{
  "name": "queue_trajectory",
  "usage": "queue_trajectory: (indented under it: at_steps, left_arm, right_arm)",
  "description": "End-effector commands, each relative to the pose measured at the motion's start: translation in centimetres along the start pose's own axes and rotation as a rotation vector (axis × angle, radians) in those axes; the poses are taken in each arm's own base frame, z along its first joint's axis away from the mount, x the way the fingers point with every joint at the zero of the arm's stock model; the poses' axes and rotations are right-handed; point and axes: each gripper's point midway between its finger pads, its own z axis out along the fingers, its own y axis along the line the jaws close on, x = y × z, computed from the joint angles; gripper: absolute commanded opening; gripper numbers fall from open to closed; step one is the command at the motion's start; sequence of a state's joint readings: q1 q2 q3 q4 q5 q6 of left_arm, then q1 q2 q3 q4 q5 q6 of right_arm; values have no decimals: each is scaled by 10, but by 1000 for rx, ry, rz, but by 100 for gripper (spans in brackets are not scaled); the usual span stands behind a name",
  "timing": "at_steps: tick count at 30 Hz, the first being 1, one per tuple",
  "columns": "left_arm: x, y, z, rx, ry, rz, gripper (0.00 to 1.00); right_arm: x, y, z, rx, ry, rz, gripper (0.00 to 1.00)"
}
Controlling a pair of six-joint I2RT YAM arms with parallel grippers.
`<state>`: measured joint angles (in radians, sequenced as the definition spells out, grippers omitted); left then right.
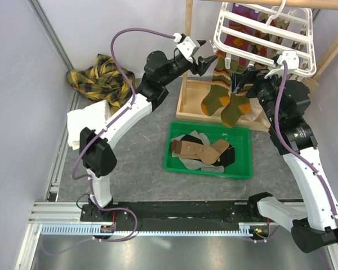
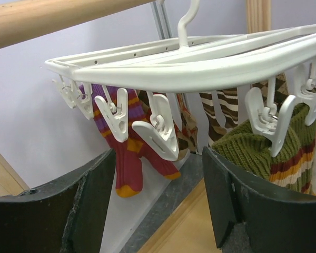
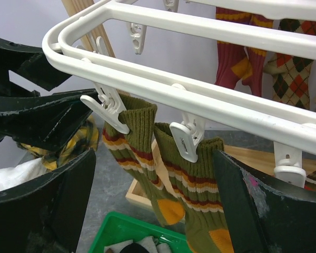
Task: Clip the socks to the hanger
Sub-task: Open the clamp at the hanger.
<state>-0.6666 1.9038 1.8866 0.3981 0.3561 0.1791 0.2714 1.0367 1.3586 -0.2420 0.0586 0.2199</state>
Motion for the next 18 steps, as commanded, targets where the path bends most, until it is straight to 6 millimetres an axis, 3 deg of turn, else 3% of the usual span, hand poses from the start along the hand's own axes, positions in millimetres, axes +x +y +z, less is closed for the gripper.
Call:
queue_trajectory:
  at_steps: [1, 13, 18]
  left_arm:
    - [-24, 0, 8, 33, -75, -36, 68]
    - [-21, -5, 17, 68, -99, -81, 50]
    - [-18, -7, 18, 70, -96, -93, 49]
  right_arm:
    - [-9, -1, -4, 5, -39, -15, 98]
    - [-13, 2, -7, -3, -51, -21, 98]
    - [-17, 4, -10, -8, -61, -22, 98]
